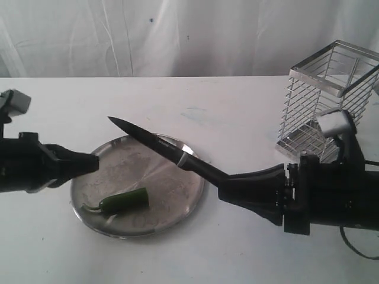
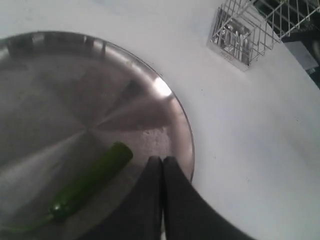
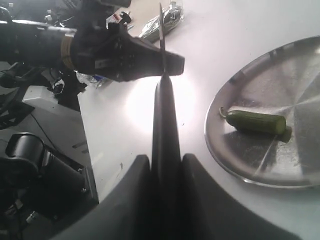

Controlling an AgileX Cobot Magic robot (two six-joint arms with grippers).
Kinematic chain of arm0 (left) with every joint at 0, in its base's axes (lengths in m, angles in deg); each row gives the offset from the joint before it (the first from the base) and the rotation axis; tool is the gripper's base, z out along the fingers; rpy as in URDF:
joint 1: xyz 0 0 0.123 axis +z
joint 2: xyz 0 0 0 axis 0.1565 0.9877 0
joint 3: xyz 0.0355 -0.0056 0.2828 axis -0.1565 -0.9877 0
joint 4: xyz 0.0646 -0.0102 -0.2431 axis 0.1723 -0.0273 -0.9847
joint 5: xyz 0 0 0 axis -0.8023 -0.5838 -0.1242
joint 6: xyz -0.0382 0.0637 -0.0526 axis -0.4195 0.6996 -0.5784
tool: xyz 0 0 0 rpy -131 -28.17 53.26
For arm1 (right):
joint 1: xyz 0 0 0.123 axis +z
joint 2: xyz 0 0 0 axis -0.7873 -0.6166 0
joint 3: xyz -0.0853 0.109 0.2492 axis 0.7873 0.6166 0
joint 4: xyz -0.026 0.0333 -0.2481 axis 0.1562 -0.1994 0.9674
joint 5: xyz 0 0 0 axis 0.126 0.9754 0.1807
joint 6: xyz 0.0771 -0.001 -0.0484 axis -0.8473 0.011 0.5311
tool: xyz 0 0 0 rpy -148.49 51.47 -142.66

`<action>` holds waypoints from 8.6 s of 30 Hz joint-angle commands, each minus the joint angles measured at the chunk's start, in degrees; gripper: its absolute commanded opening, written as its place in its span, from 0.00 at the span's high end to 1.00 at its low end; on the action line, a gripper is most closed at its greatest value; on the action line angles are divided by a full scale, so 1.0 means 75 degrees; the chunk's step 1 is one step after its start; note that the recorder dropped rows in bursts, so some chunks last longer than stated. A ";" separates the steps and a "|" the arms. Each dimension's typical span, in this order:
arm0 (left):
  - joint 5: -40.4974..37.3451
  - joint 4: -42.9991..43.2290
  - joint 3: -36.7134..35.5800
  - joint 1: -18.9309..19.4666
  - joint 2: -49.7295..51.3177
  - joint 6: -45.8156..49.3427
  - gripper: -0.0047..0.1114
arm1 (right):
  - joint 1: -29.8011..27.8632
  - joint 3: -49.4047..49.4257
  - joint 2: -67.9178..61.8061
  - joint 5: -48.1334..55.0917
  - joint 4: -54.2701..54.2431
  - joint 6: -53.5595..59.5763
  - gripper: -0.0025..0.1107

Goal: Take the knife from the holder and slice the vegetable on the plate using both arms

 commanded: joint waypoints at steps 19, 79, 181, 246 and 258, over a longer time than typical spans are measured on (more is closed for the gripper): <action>0.1007 -0.2725 -0.0583 -0.1511 0.1225 0.2501 0.96 | 0.2447 -0.1094 -0.0008 -0.3805 -0.0049 -0.1325 0.98; 0.2089 -0.3515 -0.0191 -0.1513 0.2349 0.3903 0.96 | 0.4382 -0.2239 -0.2062 -0.5498 -0.0049 -0.2422 0.98; -0.4662 -0.1369 0.2309 -0.2543 0.2675 0.4790 0.96 | 0.6030 -0.4752 -0.3640 -0.4922 1.1442 -1.6857 0.98; -0.3172 -0.5047 0.2574 -0.2476 0.5278 0.7302 0.96 | 0.6030 -0.4752 -0.4004 -0.4972 1.1142 -1.6888 0.98; -0.4347 -0.4237 0.2574 -0.2476 0.5815 0.6346 0.96 | 0.6030 -0.4752 -0.4004 -0.4507 1.1105 -1.6888 0.98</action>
